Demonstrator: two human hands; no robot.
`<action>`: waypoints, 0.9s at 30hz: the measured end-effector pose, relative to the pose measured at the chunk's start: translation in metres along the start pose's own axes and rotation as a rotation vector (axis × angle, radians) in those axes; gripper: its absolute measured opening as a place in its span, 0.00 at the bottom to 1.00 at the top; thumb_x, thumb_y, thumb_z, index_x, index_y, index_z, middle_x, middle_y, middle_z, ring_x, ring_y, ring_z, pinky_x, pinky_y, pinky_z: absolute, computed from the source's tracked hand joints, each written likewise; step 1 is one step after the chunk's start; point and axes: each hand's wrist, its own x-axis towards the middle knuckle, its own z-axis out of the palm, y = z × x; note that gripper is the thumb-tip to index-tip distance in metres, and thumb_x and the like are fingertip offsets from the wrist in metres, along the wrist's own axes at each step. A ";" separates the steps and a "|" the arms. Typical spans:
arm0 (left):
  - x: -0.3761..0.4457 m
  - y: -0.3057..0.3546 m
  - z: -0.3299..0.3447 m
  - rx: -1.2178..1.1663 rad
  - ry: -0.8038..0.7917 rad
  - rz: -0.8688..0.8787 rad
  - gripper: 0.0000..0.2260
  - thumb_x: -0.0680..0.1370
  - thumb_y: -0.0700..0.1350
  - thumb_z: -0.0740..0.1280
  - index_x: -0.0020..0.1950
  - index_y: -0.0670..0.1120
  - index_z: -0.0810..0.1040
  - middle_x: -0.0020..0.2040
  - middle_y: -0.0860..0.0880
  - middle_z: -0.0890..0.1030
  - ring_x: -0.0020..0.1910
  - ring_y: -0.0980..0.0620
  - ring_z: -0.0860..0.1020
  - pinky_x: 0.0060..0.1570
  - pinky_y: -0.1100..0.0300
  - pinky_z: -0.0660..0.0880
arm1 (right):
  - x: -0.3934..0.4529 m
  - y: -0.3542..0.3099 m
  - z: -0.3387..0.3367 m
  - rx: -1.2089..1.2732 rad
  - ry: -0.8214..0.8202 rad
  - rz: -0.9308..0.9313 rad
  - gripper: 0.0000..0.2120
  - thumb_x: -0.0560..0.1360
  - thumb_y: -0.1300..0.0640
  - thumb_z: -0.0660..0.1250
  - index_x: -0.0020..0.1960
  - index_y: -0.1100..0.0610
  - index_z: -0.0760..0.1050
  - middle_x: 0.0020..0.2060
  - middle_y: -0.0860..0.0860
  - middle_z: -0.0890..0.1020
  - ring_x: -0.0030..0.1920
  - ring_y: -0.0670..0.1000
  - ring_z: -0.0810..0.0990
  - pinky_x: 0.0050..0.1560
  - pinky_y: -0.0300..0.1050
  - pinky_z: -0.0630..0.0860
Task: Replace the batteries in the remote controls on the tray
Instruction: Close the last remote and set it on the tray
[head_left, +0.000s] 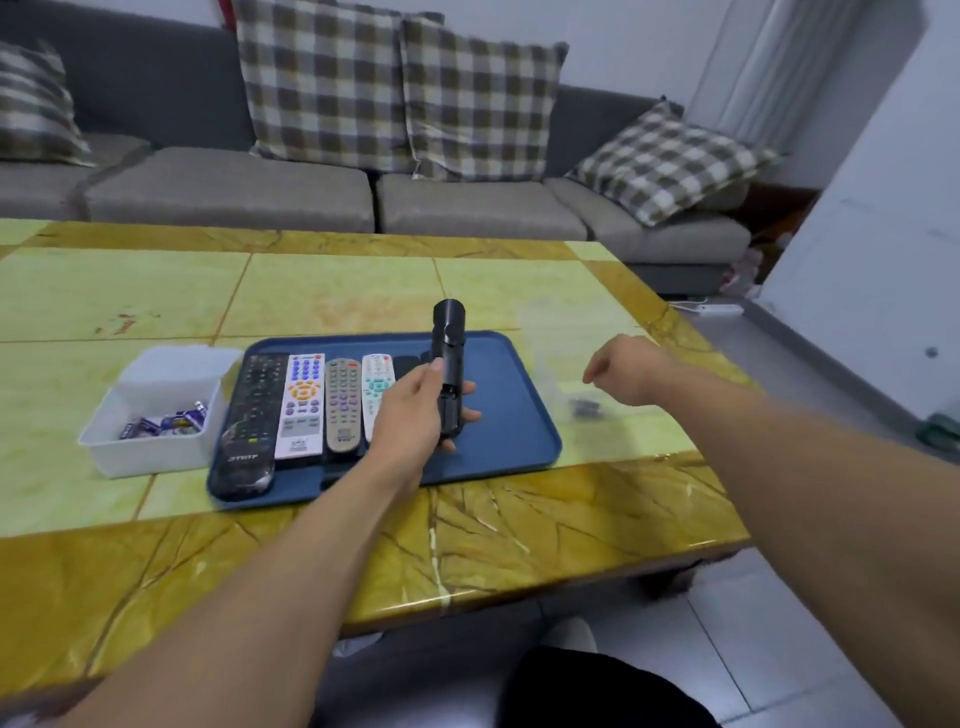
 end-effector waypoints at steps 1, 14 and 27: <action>0.001 0.000 0.005 0.002 -0.022 -0.001 0.11 0.86 0.53 0.56 0.55 0.53 0.77 0.51 0.50 0.86 0.41 0.53 0.86 0.24 0.62 0.70 | 0.004 0.001 0.002 -0.008 -0.063 0.007 0.13 0.79 0.61 0.62 0.57 0.56 0.84 0.59 0.51 0.83 0.59 0.54 0.79 0.57 0.43 0.74; 0.022 -0.008 0.017 -0.052 -0.071 -0.025 0.11 0.86 0.51 0.56 0.58 0.53 0.77 0.52 0.50 0.86 0.45 0.49 0.86 0.24 0.61 0.74 | 0.060 -0.018 0.008 -0.465 -0.465 0.157 0.13 0.76 0.49 0.70 0.43 0.59 0.78 0.44 0.53 0.78 0.45 0.55 0.76 0.48 0.47 0.74; 0.012 -0.001 -0.012 -0.166 -0.051 -0.109 0.14 0.86 0.50 0.55 0.65 0.46 0.76 0.55 0.44 0.85 0.45 0.46 0.85 0.28 0.57 0.78 | 0.026 -0.030 -0.015 0.409 0.115 -0.025 0.05 0.78 0.62 0.66 0.53 0.59 0.77 0.46 0.58 0.83 0.46 0.58 0.82 0.46 0.49 0.78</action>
